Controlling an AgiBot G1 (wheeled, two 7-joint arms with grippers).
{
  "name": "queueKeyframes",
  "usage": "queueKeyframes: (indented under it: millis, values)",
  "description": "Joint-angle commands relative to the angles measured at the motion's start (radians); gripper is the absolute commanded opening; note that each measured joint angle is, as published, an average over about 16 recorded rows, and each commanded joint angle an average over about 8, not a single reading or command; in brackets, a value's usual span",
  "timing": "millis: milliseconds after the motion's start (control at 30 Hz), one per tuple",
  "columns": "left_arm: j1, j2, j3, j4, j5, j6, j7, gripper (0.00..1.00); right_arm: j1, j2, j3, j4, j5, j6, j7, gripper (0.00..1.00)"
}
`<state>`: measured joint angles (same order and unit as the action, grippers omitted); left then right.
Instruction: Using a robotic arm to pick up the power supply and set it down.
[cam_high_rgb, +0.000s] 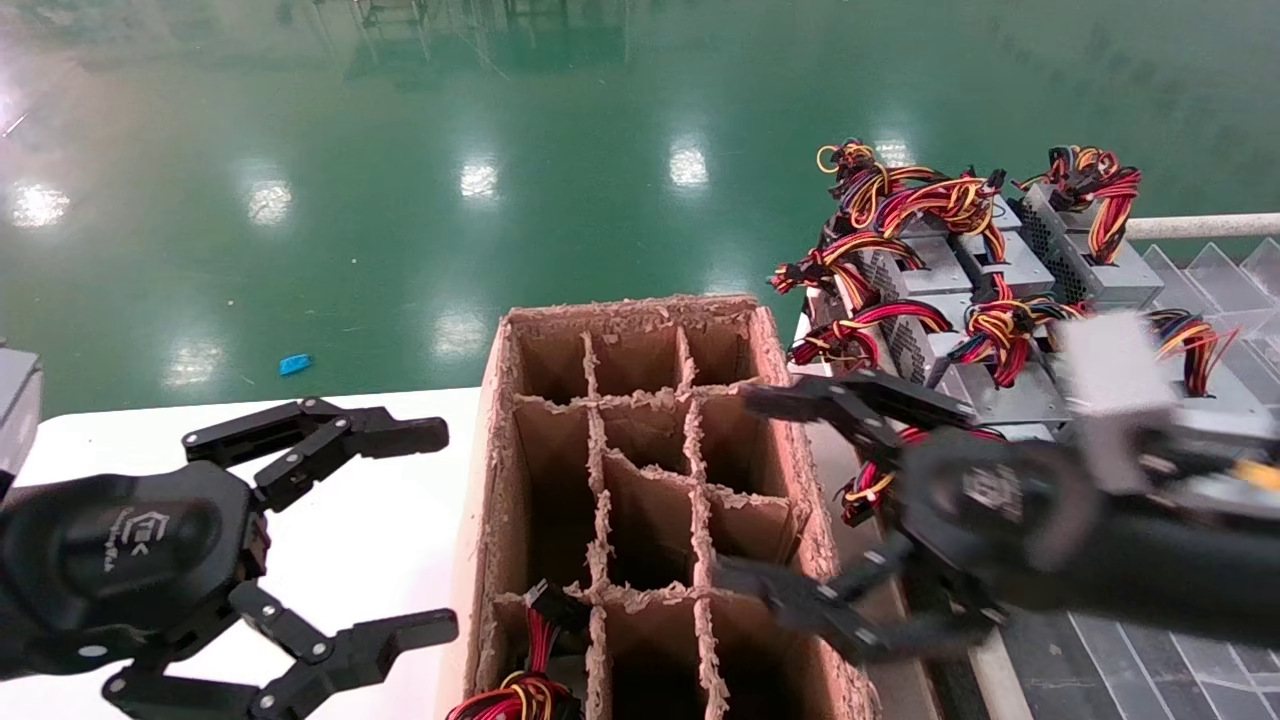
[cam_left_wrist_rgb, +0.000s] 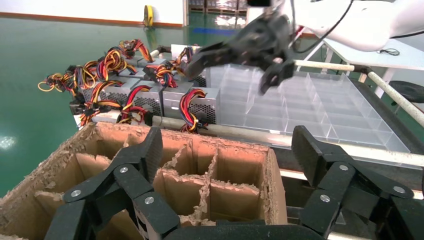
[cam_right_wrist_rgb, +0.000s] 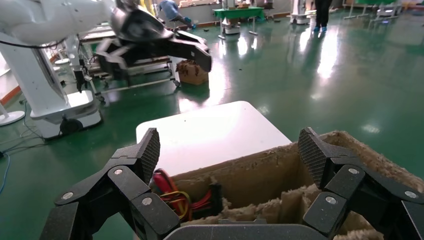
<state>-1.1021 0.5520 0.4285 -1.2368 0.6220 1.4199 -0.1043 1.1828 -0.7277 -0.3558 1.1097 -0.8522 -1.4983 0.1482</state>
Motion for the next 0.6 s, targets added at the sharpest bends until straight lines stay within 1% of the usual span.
queueKeyframes:
  millis: [33,167,300,467,600]
  values:
    - [0.000,0.000,0.000,0.000,0.000,0.000,0.000,0.00,0.036,-0.035,-0.025,-0.044,-0.035,-0.006,-0.004,1.00]
    - [0.000,0.000,0.000,0.000,0.000,0.000,0.000,0.00,0.115,-0.135,-0.098,-0.146,-0.130,-0.042,-0.045,1.00]
    - [0.000,0.000,0.000,0.000,0.000,0.000,0.000,0.00,0.171,-0.230,-0.168,-0.250,-0.196,-0.072,-0.099,1.00]
    - [0.000,0.000,0.000,0.000,0.000,0.000,0.000,0.00,0.234,-0.326,-0.261,-0.368,-0.244,-0.088,-0.158,1.00]
    - [0.000,0.000,0.000,0.000,0.000,0.000,0.000,0.00,0.273,-0.378,-0.324,-0.443,-0.256,-0.089,-0.196,1.00]
